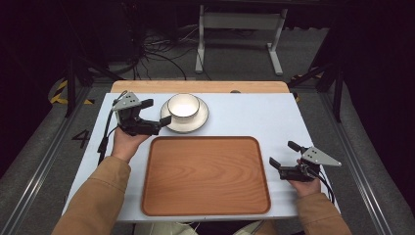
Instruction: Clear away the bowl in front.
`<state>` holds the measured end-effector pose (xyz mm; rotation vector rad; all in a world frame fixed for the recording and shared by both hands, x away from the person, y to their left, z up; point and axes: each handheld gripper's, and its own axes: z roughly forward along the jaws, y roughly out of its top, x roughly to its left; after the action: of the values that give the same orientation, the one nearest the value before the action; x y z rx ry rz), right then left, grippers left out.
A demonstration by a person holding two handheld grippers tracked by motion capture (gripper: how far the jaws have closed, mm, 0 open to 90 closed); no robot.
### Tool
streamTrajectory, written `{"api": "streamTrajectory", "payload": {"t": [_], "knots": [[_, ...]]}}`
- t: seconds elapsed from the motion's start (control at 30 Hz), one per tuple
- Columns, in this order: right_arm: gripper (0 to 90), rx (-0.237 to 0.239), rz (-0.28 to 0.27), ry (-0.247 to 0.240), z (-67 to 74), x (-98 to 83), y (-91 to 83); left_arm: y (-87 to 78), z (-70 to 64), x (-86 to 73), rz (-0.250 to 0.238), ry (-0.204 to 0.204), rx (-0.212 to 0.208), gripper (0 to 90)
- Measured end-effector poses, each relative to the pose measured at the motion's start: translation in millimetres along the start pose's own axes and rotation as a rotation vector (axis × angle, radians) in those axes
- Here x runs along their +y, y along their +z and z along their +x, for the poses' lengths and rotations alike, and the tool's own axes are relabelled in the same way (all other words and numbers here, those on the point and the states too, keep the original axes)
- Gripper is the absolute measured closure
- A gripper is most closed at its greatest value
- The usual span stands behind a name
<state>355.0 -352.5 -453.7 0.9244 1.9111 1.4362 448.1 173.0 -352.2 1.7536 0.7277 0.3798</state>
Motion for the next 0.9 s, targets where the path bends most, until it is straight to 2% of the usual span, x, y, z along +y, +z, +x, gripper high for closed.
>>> {"api": "streamTrajectory", "payload": {"t": [0.2, 0.27, 0.33, 0.43, 0.57, 0.67, 0.8, 0.87, 0.9], "knots": [[2.0, -0.003, 0.001, 0.001, 0.1, 0.0, 0.0, 5.8, 3.1, 5.6, 0.017, 0.011, 0.007, 2.7], [2.0, -0.004, 0.001, 0.002, 0.1, 0.0, 0.0, 6.3, 3.1, 6.4, 0.018, 0.026, -0.006, 8.7], [2.0, -0.006, 0.001, 0.000, 0.3, 0.0, -0.1, 6.9, 2.8, 7.0, 0.004, 0.045, 0.001, 13.1], [2.0, -0.007, 0.000, 0.001, 0.4, 0.0, 0.0, 9.5, 5.7, 9.2, -0.008, 0.029, -0.013, 13.0], [2.0, -0.008, 0.000, -0.001, 0.4, -0.1, 0.1, 12.8, 7.5, 11.6, -0.024, 0.021, -0.002, 11.9], [2.0, -0.009, 0.000, -0.002, 0.5, -0.1, 0.1, 15.8, 10.4, 13.2, -0.029, -0.003, -0.013, 12.3], [2.0, -0.010, 0.000, -0.002, 0.6, -0.1, 0.0, 18.6, 13.8, 15.7, -0.022, -0.008, -0.026, 18.5], [2.0, -0.010, 0.000, -0.002, 0.6, -0.1, 0.0, 18.8, 13.2, 18.0, 0.009, 0.009, 0.043, 32.4], [2.0, -0.010, 0.000, -0.002, 0.6, -0.1, 0.0, 20.3, 15.8, 19.2, 0.017, -0.001, 0.016, 31.9]]}}
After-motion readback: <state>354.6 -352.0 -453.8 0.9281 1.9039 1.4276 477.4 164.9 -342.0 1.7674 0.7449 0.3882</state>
